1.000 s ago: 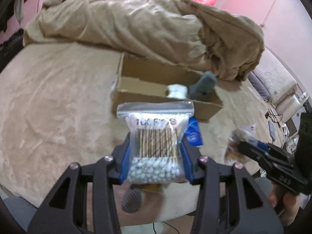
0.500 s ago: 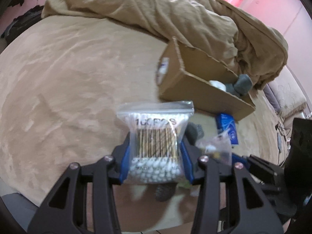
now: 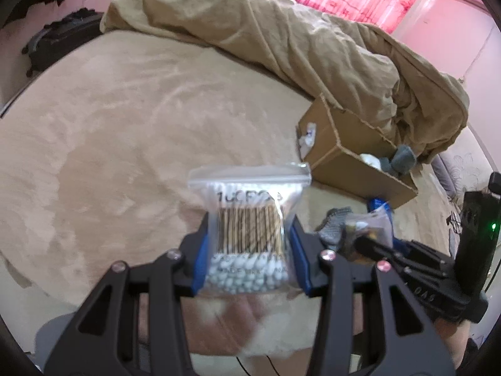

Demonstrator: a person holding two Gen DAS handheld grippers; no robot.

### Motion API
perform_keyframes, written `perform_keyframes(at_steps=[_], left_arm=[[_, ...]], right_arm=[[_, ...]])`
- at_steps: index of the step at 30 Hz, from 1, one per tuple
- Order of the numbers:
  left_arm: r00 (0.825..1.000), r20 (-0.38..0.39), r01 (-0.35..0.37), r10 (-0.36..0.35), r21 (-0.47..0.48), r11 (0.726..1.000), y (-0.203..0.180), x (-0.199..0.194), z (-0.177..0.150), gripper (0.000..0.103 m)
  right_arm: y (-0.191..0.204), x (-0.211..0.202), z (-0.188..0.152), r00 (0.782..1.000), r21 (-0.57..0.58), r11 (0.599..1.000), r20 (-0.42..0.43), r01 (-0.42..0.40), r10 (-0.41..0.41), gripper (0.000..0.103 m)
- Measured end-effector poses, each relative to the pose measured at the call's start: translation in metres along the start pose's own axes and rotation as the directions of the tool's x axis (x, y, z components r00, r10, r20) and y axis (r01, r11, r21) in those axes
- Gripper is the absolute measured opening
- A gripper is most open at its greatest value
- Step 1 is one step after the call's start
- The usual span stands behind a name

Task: Organize objects
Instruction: 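Carry the swab bag and snack bag toward the box with both tools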

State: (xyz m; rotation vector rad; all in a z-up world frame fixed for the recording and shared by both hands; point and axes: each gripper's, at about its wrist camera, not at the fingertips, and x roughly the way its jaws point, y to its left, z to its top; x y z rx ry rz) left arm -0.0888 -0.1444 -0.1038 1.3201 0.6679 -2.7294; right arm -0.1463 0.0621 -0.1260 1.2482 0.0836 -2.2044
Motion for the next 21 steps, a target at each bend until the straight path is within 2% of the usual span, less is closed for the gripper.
perform_keyframes(at_steps=[4, 10, 16, 21], left_arm=[[0.999, 0.047, -0.006, 0.004, 0.035, 0.999, -0.017, -0.029, 0.004, 0.046], [0.993, 0.116, -0.002, -0.012, 0.12, 0.993, -0.065, -0.058, 0.014, 0.046], [0.991, 0.128, 0.013, -0.035, 0.172, 0.985, -0.11, -0.052, 0.024, 0.046], [0.991, 0.131, 0.006, -0.032, 0.192, 0.981, -0.137, -0.036, 0.036, 0.046]], right_arm=[[-0.003, -0.029, 0.001, 0.999, 0.014, 1.0, 0.04, 0.002, -0.003, 0.039], [-0.013, -0.08, 0.01, 0.991, 0.028, 0.999, 0.13, 0.021, -0.024, 0.039], [-0.038, -0.114, 0.027, 0.977, 0.051, 0.998, 0.205, 0.041, -0.051, 0.039], [-0.057, -0.119, 0.042, 0.969, 0.064, 0.997, 0.238, 0.047, -0.061, 0.039]])
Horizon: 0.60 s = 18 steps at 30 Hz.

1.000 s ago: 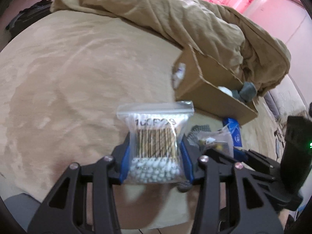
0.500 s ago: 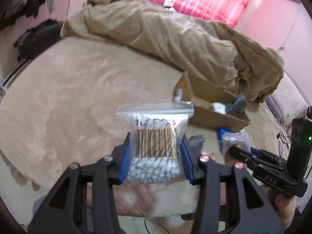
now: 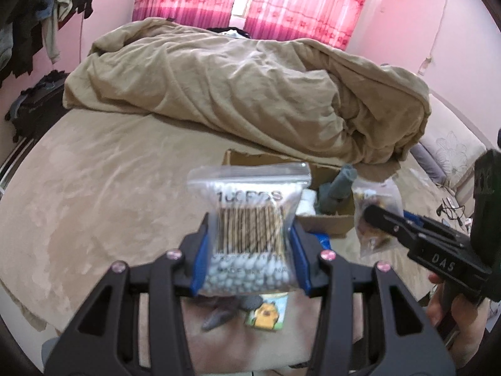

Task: Organize objects
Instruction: 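Carry the swab bag and snack bag toward the box with both tools, then release the swab bag into the box with the left tool while the right tool releases the snack bag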

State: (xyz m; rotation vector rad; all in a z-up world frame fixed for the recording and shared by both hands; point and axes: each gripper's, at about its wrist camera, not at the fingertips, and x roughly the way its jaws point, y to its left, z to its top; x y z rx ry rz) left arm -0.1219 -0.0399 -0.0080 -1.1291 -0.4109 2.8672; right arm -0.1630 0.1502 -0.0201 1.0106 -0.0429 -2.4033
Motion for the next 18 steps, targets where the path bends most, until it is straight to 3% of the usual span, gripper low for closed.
perform_keyframes(at_steps=[10, 18], left_arm=[[0.999, -0.021, -0.049, 0.05, 0.062, 0.997, -0.017, 0.072, 0.029, 0.046], [0.995, -0.072, -0.066, 0.07, 0.064, 0.996, -0.006, 0.144, 0.044, 0.046]], right_arm=[[-0.017, 0.036, 0.034, 0.999, -0.021, 1.0, 0.035, -0.009, 0.009, 0.039], [-0.025, 0.094, 0.042, 1.0, -0.058, 0.998, -0.018, -0.016, 0.015, 0.039]])
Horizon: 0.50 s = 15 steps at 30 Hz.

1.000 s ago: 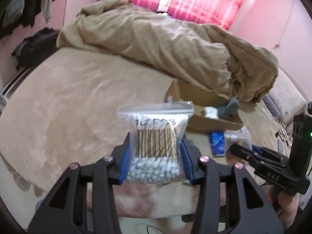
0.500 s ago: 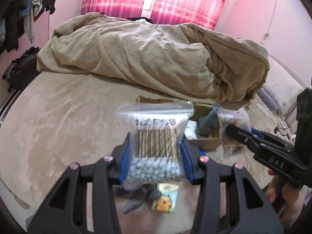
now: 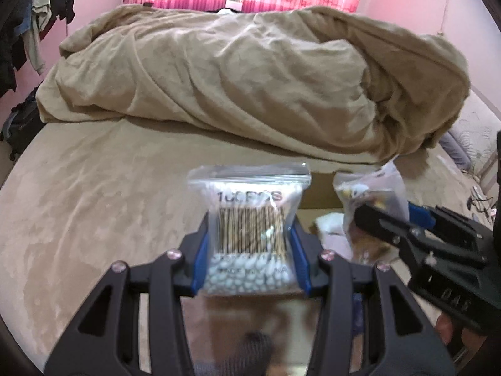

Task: Organize objects
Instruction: 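Release the swab bag into the box with the left tool while the right tool releases the snack bag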

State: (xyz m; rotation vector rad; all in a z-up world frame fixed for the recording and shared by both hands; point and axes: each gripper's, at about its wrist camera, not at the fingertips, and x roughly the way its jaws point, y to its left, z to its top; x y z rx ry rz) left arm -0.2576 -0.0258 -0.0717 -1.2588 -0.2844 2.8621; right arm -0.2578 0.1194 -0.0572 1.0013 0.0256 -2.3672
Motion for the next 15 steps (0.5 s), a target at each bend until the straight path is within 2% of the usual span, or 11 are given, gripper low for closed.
perform_keyframes(at_steps=[3, 9, 15], left_arm=[[1.0, -0.026, 0.003, -0.003, -0.003, 1.0, 0.003, 0.022, 0.004, 0.046], [0.999, -0.042, -0.003, 0.004, 0.04, 0.999, -0.002, 0.04, 0.007, 0.047], [0.999, -0.048, 0.014, -0.012, 0.052, 0.999, -0.004, 0.039, 0.008, 0.058]], right_arm=[[-0.006, 0.021, 0.0, 1.0, 0.002, 1.0, -0.019, -0.008, 0.008, 0.039], [-0.014, 0.05, -0.002, 0.998, 0.014, 0.999, -0.057, -0.037, 0.038, 0.039], [-0.029, 0.062, -0.004, 0.997, 0.062, 0.998, -0.072, -0.033, 0.037, 0.041]])
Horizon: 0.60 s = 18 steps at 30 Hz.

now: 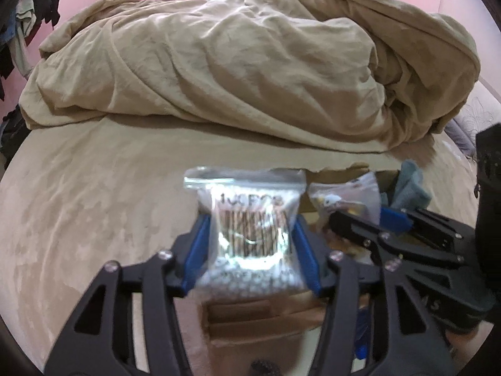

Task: Organize objects
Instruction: 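Release the swab bag into the box with the left tool while the right tool releases the snack bag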

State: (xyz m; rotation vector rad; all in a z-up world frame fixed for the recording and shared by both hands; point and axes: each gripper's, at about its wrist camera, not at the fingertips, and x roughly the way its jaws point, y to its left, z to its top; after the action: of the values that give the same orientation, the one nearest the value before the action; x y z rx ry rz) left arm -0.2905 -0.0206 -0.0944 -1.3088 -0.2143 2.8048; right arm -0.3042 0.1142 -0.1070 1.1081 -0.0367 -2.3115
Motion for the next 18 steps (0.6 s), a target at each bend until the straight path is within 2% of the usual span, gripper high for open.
perform_keyframes(at_steps=[2, 4, 6, 11, 18], left_arm=[[1.0, 0.012, 0.007, -0.007, -0.003, 1.0, 0.0, -0.006, 0.0, 0.059], [0.999, 0.031, -0.015, 0.015, 0.003, 1.0, 0.0, -0.015, 0.0, 0.073], [0.999, 0.047, -0.013, 0.013, -0.006, 1.0, 0.003, -0.024, 0.0, 0.077], [0.997, 0.075, -0.02, 0.022, -0.031, 0.999, 0.013, -0.056, -0.003, 0.077], [0.993, 0.113, -0.02, 0.025, -0.052, 0.998, 0.019, -0.112, -0.018, 0.077]], right_arm=[[-0.003, 0.0, 0.0, 1.0, 0.011, 1.0, 0.003, -0.001, 0.001, 0.046], [-0.003, -0.003, 0.0, 1.0, 0.013, 1.0, 0.014, 0.007, -0.008, 0.054], [-0.004, -0.006, 0.0, 1.0, 0.017, 1.0, 0.02, 0.013, -0.013, 0.059], [0.0, -0.022, -0.003, 0.999, 0.024, 0.999, 0.035, 0.023, -0.024, 0.06], [0.017, -0.065, -0.017, 0.997, 0.012, 0.999, 0.058, 0.05, -0.051, 0.06]])
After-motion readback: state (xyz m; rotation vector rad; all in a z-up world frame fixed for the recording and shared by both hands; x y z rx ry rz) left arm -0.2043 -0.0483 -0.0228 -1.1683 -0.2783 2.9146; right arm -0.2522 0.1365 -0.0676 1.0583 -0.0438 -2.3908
